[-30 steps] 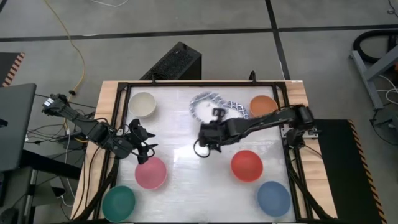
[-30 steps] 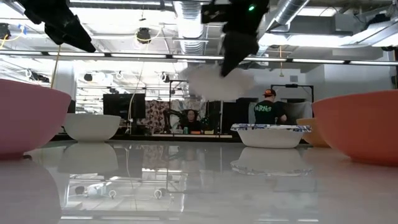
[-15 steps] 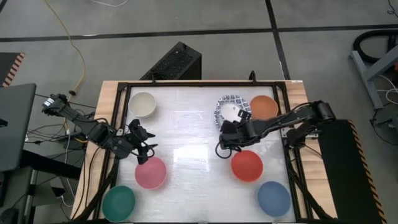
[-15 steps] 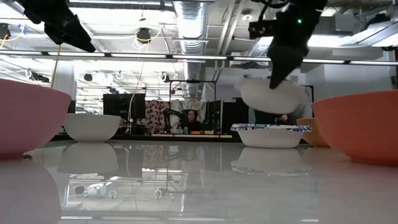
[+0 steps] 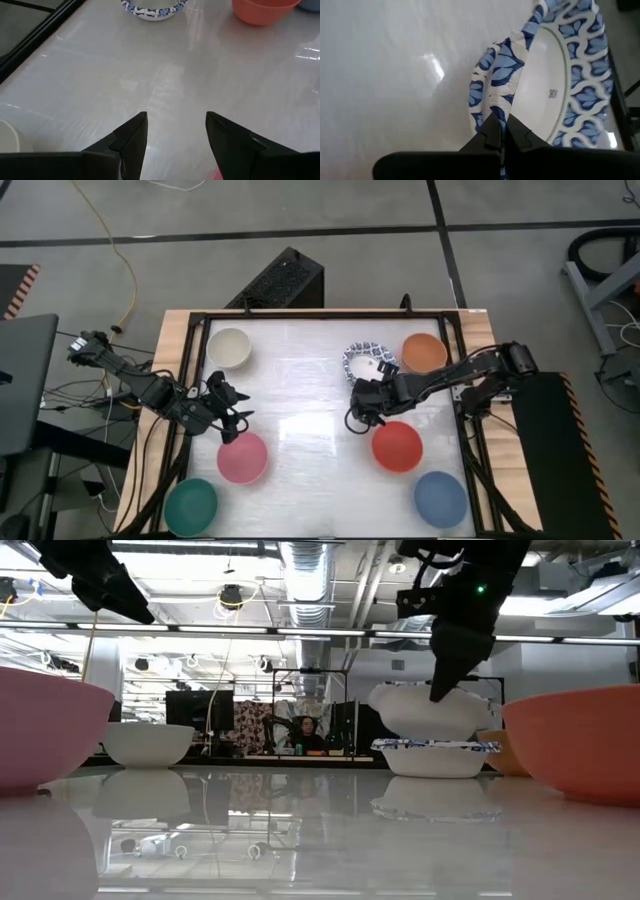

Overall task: Nest bowls inside each other
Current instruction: Stack the left white patterned bowl on top of the top white patterned bowl

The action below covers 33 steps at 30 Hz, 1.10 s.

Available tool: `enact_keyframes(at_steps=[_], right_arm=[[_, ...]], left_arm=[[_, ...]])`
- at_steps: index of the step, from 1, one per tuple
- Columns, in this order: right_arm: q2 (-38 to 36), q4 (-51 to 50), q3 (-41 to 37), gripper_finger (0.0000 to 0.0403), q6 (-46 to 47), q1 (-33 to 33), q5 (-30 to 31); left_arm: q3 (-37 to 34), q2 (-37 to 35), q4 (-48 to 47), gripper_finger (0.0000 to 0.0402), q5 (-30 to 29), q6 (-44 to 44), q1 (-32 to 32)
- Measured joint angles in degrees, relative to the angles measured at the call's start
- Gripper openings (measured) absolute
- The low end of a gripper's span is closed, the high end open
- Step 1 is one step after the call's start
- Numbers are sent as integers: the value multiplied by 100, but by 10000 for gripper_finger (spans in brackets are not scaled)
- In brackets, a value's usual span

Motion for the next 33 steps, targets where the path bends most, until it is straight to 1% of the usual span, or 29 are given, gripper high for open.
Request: enact_keyframes(at_steps=[3,7,11,17,20,28,33], right_arm=[[0,-33,0,12,-25,-121,-208],[0,-27,0,12,-44,-248,-254],[0,-15,0,12,-47,-326,-535],[0,-11,0,15,-63,-360,-546],[0,2,0,29,-158,-358,-602],[2,7,0,92,-193,-408,-649],[2,-13,0,113,-196,-475,-649]], left_arm=[[0,0,0,191,4,-4,0],[0,0,-2,191,6,-6,0],[0,0,-2,191,7,-9,0],[0,0,-4,191,8,-2,-2],[0,0,-4,191,9,-2,-2],[0,0,-4,191,9,-4,-2],[0,0,-11,191,9,-7,-2]])
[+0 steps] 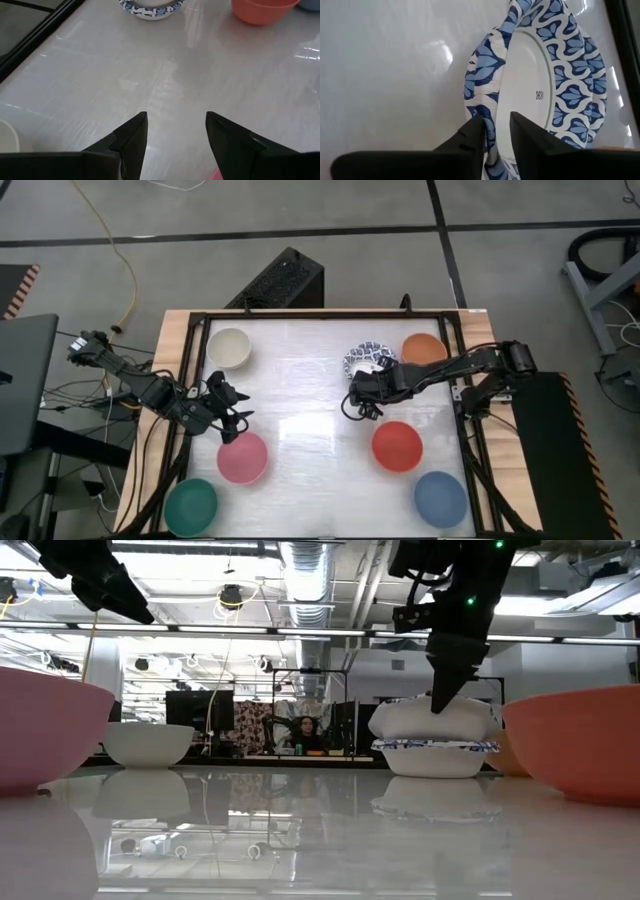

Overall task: Nest bowls inside each other
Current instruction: Stack the left white patterned bowl on top of the top white patterned bowl

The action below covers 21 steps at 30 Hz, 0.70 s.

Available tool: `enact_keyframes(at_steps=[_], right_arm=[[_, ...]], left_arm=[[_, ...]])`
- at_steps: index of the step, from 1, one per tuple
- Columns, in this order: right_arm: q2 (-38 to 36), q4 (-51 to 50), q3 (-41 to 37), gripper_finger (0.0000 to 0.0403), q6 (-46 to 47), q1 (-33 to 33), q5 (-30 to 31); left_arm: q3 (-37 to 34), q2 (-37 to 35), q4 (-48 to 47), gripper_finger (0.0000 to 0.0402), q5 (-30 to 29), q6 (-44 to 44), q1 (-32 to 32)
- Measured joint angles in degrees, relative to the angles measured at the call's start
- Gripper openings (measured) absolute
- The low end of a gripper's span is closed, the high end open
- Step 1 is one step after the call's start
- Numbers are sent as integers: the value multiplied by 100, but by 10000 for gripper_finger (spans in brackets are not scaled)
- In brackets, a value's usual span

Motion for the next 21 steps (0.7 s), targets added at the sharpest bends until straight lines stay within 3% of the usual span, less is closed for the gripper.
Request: enact_keyframes(at_steps=[10,21], right_arm=[[0,-44,3,110,3,62,558],[0,-89,4,11,-18,143,625]], left_arm=[[0,0,-2,191,0,-2,0],[0,0,0,191,-2,-3,0]])
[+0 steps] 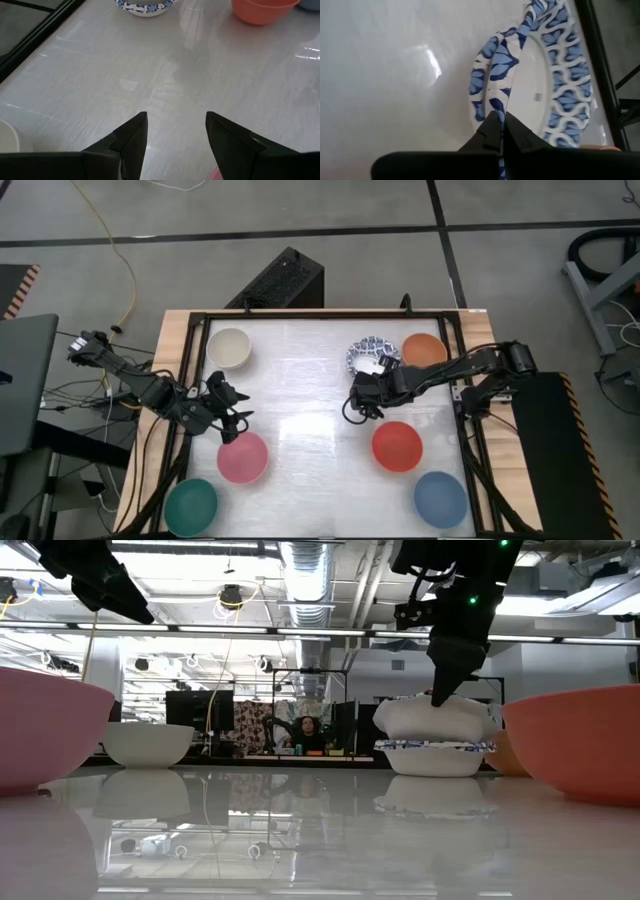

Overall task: Nest bowls inside each other
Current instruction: Stack the left white patterned bowl on top of the top white patterned bowl

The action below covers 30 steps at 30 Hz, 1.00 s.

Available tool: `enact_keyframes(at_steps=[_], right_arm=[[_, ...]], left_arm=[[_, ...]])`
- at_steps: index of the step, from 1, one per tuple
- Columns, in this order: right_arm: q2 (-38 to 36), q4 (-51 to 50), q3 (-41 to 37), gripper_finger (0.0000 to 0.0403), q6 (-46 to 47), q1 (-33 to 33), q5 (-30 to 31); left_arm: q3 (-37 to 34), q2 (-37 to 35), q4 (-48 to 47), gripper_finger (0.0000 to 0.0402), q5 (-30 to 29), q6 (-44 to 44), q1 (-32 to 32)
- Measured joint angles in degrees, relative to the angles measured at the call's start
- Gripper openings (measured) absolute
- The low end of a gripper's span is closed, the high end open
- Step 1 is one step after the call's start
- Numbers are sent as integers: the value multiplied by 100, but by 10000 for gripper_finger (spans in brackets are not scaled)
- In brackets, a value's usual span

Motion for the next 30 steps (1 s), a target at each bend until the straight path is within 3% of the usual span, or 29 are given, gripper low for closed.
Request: enact_keyframes(at_steps=[12,30], right_arm=[[0,-148,0,6,16,307,727],[2,-280,0,6,-98,226,653]], left_arm=[[0,0,0,191,-4,5,0],[0,0,0,191,-58,18,0]])
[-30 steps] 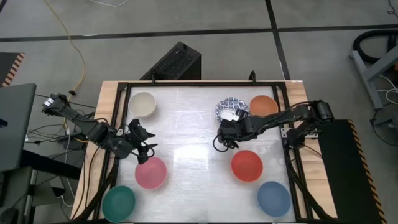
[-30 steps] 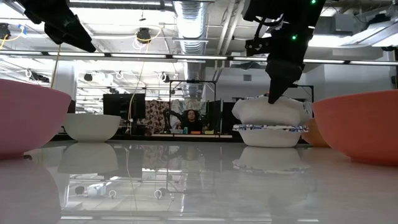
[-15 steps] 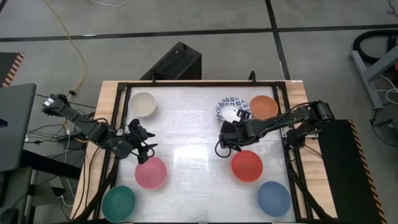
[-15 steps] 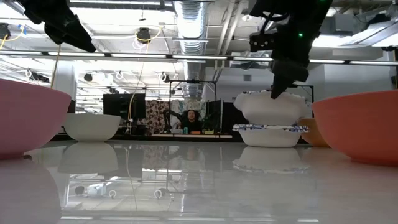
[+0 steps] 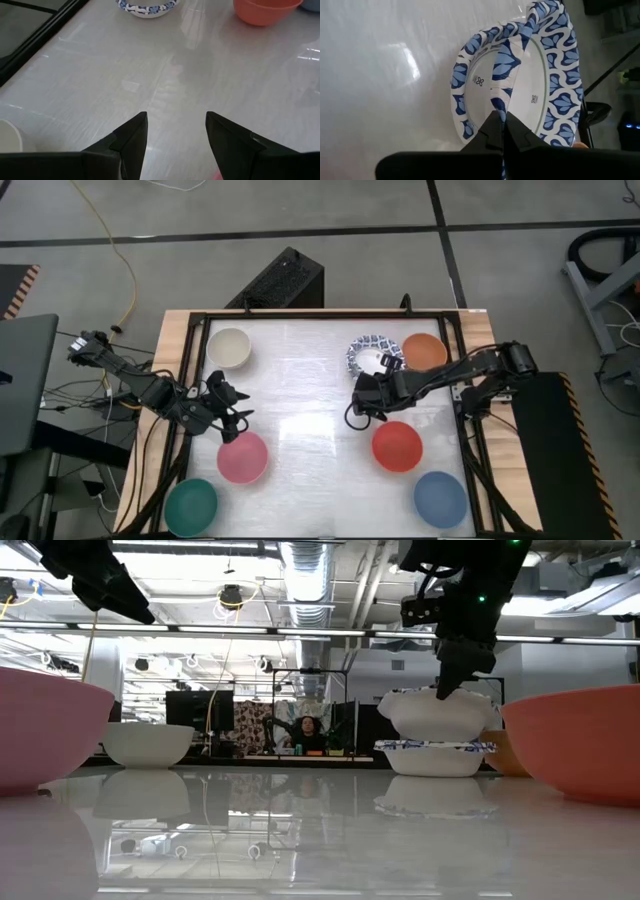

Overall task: Nest bowls inside each other
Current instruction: Stack the left white patterned bowl on top of the top white patterned bowl

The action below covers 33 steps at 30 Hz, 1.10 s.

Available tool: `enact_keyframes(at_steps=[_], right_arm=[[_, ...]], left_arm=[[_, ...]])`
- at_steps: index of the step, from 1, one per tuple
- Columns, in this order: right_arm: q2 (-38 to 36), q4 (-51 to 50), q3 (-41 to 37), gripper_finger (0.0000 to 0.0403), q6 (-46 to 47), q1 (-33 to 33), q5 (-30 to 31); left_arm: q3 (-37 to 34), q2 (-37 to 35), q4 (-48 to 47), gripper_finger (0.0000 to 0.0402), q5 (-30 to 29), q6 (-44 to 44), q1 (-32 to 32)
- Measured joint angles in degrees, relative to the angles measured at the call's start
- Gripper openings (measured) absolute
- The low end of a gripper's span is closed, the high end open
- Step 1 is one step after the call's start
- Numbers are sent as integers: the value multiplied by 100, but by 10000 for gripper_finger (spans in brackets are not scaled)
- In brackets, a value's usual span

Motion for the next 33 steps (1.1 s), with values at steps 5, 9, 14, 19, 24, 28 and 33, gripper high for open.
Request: enact_keyframes(at_steps=[5,9,14,19,24,28,33], right_arm=[[0,148,0,6,-42,-107,-231],[0,165,-24,6,-139,-208,-240],[0,356,-289,7,-139,-279,-278],[0,540,-512,7,-137,-293,-537],[0,680,-542,13,-137,-295,-537],[0,744,-542,32,-137,-299,-540],[0,773,-542,65,-137,-311,-722]], left_arm=[[0,0,0,191,-40,0,0],[0,0,0,191,-40,-2,0],[0,0,2,191,-42,-2,0],[0,0,2,191,-42,0,0],[0,0,4,191,-45,0,0],[0,0,4,191,-45,-7,0],[0,0,4,191,-45,-11,0]])
